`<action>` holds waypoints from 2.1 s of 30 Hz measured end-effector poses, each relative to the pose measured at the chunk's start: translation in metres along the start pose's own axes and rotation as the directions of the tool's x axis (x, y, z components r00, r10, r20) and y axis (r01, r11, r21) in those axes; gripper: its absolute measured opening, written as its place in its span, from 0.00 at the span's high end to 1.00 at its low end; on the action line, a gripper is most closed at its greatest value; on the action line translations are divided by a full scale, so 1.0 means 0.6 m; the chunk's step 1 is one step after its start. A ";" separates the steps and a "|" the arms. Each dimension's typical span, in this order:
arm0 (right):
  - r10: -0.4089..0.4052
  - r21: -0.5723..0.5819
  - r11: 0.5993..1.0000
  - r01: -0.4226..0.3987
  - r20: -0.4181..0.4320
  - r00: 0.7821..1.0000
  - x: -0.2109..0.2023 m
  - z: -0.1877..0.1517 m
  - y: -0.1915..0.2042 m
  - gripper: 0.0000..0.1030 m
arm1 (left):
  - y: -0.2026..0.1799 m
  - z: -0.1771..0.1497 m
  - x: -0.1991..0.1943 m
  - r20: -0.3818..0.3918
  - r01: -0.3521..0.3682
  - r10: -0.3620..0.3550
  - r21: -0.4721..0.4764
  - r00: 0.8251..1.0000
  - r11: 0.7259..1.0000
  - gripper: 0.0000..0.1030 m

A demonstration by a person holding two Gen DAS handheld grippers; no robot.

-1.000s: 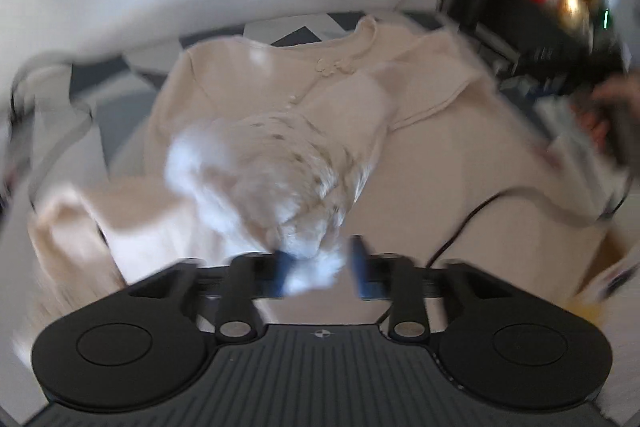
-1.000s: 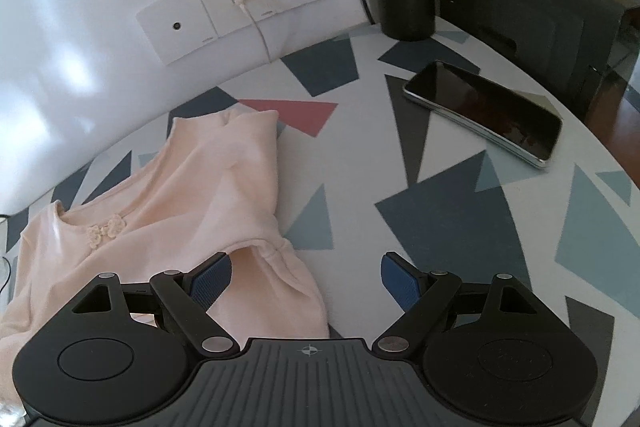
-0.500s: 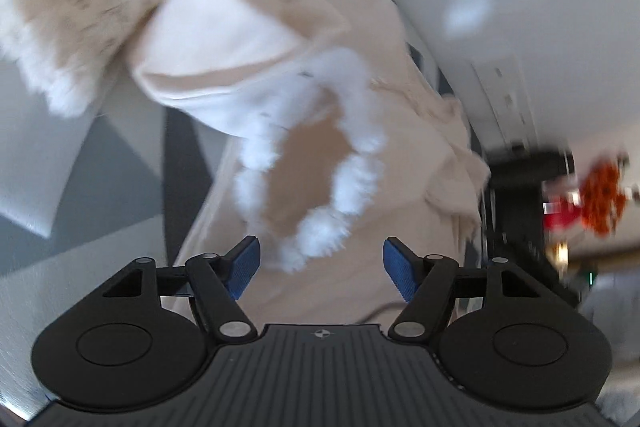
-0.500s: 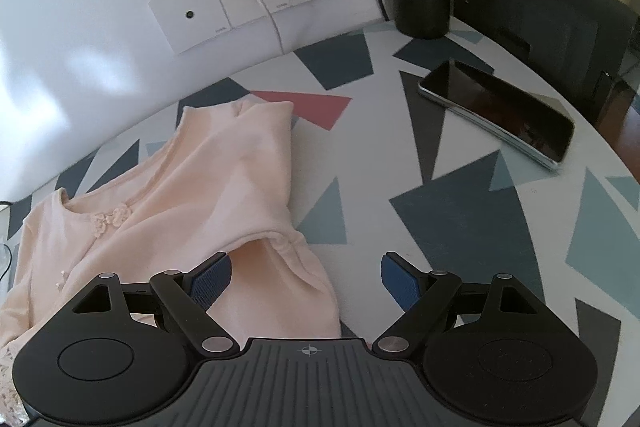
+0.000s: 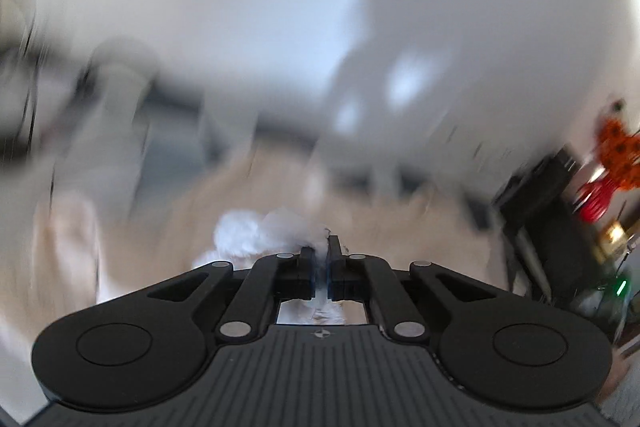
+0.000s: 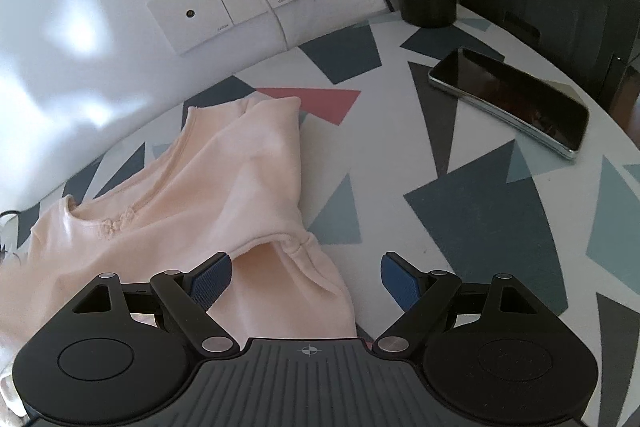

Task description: Fold clothes

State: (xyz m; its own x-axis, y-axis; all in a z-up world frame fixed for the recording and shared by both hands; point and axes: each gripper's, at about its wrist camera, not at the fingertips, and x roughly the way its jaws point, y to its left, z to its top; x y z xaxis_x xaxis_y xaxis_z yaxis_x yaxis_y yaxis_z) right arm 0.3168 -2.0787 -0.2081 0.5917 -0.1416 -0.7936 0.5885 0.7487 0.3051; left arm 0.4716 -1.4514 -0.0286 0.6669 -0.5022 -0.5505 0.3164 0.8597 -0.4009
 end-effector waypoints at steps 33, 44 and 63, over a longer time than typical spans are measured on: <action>0.071 -0.138 0.988 -0.066 0.029 0.997 0.187 0.132 0.077 0.55 | 0.125 0.013 0.091 -0.033 -0.432 0.442 0.161 0.896 0.888 0.95; -0.048 -0.272 0.959 0.082 0.130 0.990 0.188 0.140 0.105 0.78 | 0.126 0.006 0.117 -0.065 -0.417 0.431 0.156 0.900 0.895 0.95; -0.028 -0.503 0.863 0.046 0.043 0.999 0.029 -0.049 0.070 0.57 | 0.120 0.017 0.124 -0.083 -0.371 0.385 0.141 0.919 0.918 0.95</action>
State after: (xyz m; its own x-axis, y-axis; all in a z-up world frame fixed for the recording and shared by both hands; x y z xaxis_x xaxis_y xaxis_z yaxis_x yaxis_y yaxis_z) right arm 0.3358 -2.0310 -0.2246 0.5981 -0.1902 -0.7785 0.2577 0.9655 -0.0379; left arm 0.5505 -1.4260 -0.0909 0.6787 -0.1386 -0.7212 0.1379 0.9886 -0.0602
